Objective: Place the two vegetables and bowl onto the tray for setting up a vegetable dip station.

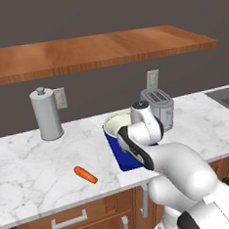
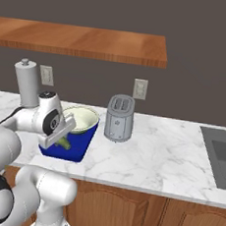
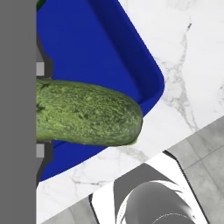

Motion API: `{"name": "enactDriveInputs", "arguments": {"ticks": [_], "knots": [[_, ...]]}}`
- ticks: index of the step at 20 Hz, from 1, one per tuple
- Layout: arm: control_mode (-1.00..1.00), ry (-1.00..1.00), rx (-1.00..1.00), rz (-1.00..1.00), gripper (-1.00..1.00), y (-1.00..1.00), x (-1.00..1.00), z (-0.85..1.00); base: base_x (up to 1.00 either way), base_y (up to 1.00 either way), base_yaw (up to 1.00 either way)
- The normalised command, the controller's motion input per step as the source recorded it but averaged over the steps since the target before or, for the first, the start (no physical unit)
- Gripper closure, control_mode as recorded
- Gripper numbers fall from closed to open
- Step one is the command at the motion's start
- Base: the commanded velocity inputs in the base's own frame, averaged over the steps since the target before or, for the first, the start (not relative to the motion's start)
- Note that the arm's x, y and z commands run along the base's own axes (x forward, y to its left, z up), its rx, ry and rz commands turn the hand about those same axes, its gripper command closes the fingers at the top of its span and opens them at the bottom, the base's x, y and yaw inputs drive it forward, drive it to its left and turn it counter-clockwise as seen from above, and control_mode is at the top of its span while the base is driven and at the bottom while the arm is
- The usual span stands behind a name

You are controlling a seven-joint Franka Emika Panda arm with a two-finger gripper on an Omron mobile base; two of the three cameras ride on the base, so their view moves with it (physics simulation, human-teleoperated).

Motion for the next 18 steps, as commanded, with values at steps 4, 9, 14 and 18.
{"name": "enactDriveInputs", "arguments": {"ticks": [4,9,14,18], "knots": [[-1.00,-0.05,-0.10,0.00,1.00,0.00,0.03,-0.08,0.00,0.00,0.00],[-1.00,-0.04,-0.08,0.00,1.00,0.00,0.01,-0.05,0.00,0.00,0.00],[-1.00,-0.01,-0.05,0.00,1.00,0.02,0.01,-0.02,0.00,0.00,0.00],[-1.00,-0.01,-0.02,0.00,1.00,0.03,0.02,-0.01,0.00,0.00,0.00]]}}
